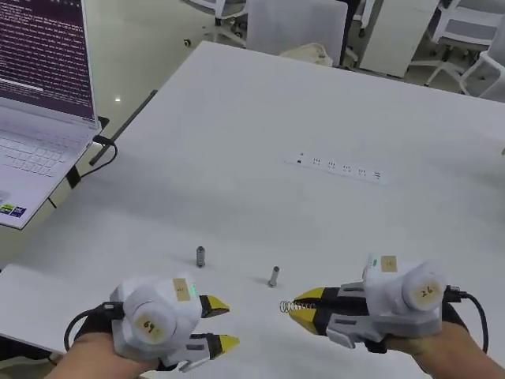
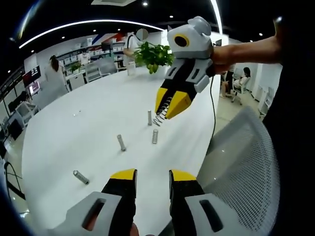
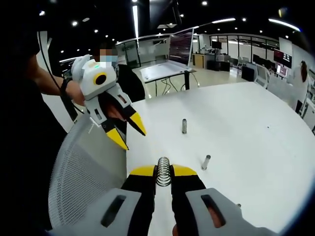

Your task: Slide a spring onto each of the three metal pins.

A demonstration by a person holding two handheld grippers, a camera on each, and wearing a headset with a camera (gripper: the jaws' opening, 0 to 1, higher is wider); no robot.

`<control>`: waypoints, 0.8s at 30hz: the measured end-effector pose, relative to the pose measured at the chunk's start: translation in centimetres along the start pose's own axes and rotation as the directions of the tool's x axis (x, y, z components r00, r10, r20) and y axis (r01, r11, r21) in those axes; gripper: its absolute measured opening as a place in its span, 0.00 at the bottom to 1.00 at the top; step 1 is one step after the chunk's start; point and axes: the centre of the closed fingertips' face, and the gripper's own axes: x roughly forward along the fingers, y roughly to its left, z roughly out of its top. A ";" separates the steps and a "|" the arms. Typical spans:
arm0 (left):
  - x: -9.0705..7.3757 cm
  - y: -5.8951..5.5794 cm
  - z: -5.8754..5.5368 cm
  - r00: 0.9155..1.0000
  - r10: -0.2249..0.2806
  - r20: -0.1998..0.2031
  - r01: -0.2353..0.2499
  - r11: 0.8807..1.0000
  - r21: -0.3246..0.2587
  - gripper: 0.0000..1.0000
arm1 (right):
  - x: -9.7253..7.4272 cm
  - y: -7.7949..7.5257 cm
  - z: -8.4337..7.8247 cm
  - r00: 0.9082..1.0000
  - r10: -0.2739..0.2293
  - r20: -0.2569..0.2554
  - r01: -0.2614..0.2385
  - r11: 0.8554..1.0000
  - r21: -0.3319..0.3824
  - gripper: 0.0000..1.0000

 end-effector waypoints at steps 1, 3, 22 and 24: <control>-0.2 0.3 0.0 1.000 0.012 0.008 -0.012 1.000 -0.016 0.20 | 0.0 -0.2 0.0 1.000 -0.004 -0.003 0.004 1.000 -0.002 0.09; -0.5 0.8 0.0 0.999 0.031 0.018 -0.030 0.999 -0.037 0.21 | 0.1 -0.8 -0.1 1.000 -0.015 -0.016 0.014 1.000 -0.005 0.09; -3.2 4.8 -1.1 0.983 0.175 0.060 -0.161 0.968 -0.193 0.33 | 1.6 -6.0 0.2 0.987 -0.064 -0.146 0.059 0.998 -0.037 0.09; -3.5 5.3 -1.3 0.979 0.195 0.063 -0.178 0.962 -0.209 0.35 | 2.0 -6.5 0.1 0.984 -0.068 -0.162 0.061 0.997 -0.045 0.09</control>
